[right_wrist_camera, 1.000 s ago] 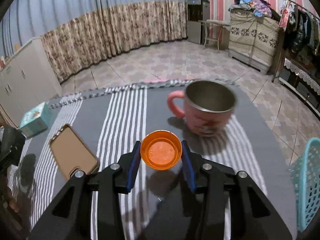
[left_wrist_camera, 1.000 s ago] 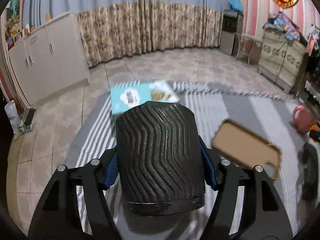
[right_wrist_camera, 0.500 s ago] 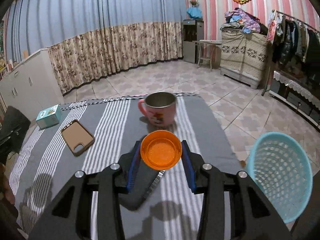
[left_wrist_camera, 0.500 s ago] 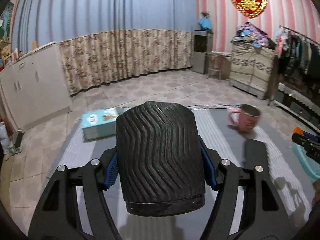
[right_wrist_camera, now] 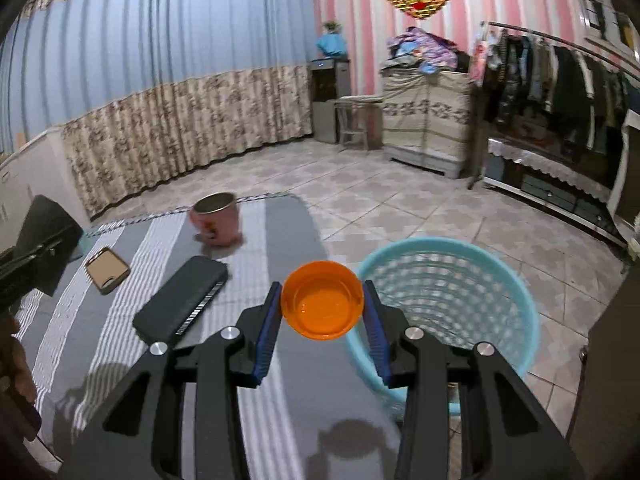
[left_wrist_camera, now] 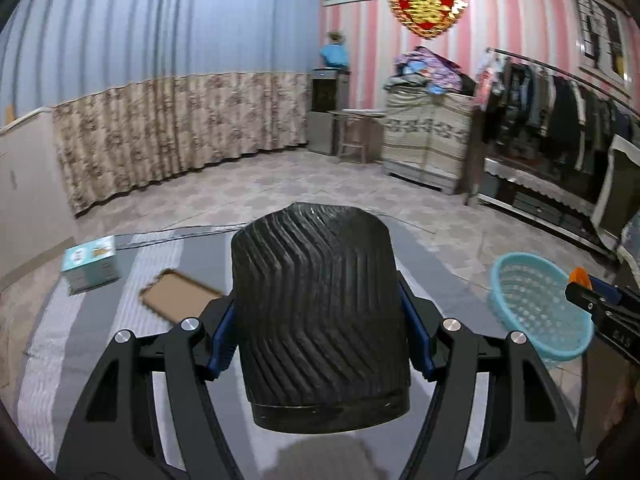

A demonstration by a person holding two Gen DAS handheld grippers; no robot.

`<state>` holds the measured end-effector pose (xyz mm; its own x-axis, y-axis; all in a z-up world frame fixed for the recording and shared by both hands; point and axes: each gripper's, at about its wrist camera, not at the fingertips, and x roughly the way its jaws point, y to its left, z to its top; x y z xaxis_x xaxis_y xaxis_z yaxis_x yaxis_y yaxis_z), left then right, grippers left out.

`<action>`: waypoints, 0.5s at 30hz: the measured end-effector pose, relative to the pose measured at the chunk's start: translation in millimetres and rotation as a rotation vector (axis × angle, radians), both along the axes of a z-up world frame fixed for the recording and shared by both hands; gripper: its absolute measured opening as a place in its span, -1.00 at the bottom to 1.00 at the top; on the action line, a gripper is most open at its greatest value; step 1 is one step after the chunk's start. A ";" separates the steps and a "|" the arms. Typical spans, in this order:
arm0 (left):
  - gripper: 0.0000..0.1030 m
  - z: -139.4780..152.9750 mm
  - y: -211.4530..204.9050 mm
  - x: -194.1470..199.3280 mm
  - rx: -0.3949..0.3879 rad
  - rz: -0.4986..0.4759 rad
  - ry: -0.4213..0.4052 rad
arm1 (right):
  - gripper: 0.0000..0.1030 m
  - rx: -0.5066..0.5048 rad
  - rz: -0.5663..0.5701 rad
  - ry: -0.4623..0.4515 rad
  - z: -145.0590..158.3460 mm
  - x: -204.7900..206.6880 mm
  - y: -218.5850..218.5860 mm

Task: Collect trash
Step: 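Carry the orange lid and black cup in both tools over the basket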

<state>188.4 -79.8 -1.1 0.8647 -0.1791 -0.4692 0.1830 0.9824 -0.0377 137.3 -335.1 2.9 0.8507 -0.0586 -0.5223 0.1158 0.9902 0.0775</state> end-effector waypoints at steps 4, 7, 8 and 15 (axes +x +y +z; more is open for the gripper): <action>0.29 2.4 -45.2 0.7 -0.011 -0.076 -0.009 | -0.22 -0.001 -0.060 -0.011 0.8 -15.7 -32.5; 0.29 -0.5 -75.2 1.2 -0.010 -0.128 -0.007 | -0.22 0.001 -0.109 -0.003 -3.2 -20.4 -56.1; 0.29 -2.2 -89.4 2.4 -0.005 -0.152 -0.005 | -0.22 0.002 -0.127 0.001 -5.0 -21.9 -64.6; 0.29 -19.6 -169.5 3.0 0.035 -0.297 -0.003 | -0.22 0.029 -0.222 0.014 -17.2 -28.4 -112.9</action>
